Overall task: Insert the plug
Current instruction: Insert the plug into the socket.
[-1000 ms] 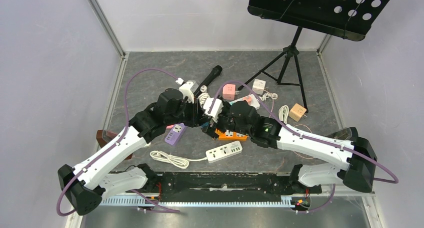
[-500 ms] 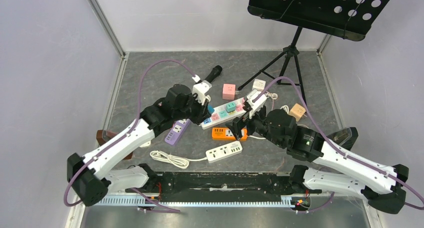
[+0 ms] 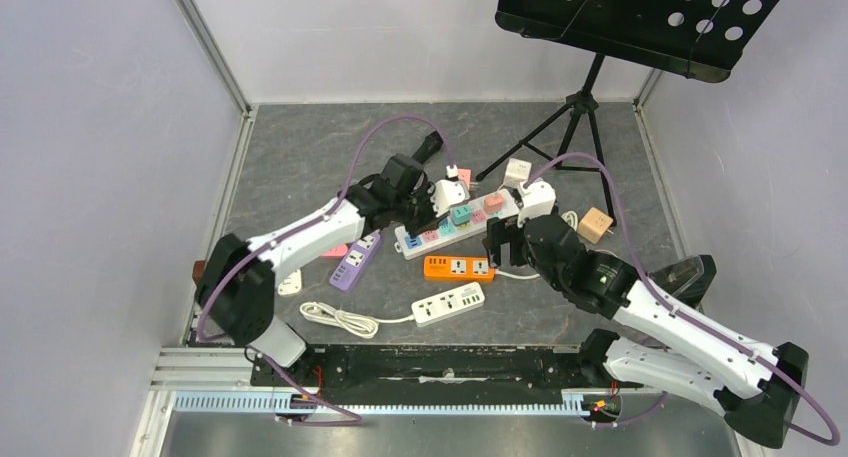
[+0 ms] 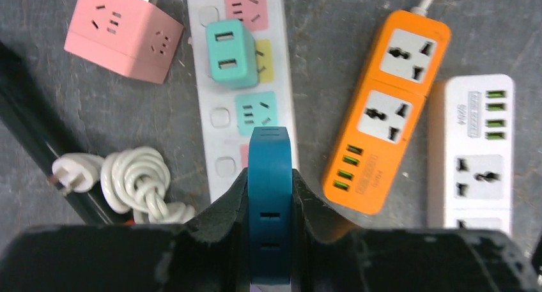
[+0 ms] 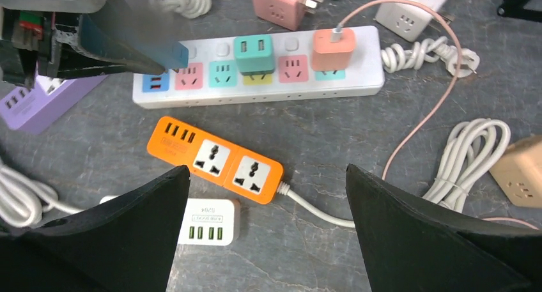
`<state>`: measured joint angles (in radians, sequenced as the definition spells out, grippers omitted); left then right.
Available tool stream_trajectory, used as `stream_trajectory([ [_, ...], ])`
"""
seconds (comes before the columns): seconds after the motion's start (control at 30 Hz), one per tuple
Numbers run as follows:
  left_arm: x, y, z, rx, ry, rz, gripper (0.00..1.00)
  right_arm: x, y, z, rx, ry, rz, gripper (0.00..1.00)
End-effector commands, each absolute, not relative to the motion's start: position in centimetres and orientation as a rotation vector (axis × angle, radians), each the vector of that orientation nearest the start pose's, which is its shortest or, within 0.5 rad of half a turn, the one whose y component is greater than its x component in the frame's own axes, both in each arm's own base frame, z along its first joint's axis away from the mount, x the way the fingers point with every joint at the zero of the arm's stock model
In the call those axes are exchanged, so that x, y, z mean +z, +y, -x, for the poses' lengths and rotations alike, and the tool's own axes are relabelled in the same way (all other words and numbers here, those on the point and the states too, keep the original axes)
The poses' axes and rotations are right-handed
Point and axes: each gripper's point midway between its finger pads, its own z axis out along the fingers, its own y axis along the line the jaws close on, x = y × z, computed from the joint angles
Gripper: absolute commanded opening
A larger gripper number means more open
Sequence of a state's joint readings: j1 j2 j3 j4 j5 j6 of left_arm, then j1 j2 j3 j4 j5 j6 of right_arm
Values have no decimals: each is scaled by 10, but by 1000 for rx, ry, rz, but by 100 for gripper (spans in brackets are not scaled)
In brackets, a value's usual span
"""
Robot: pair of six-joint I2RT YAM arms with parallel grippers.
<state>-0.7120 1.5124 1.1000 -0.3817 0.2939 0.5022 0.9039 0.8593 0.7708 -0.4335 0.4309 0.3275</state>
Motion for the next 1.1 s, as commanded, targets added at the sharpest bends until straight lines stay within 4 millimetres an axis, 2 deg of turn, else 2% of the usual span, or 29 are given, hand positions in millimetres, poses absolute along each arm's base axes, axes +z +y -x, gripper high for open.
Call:
stream_trajectory([
  [0.0,137,-305,-317,-468,1688,-1563,2,200,180,-240,336,2022,182,93],
  [0.13,117,-302,-328,-446,1717,-1599,2,200,173,-245,332,2013,117,93],
  [0.33,105,-291,-338,-426,1769,-1612,2,203,169,-246,334,2001,91,93],
  [0.6,94,-282,-327,-458,1864,-1622,2,205,165,-247,325,1993,91,93],
  [0.83,92,-283,-328,-477,1949,-1540,2,202,163,-247,309,1998,99,93],
  [1.07,79,-281,-328,-469,2004,-1504,2,203,164,-246,321,1991,109,93],
])
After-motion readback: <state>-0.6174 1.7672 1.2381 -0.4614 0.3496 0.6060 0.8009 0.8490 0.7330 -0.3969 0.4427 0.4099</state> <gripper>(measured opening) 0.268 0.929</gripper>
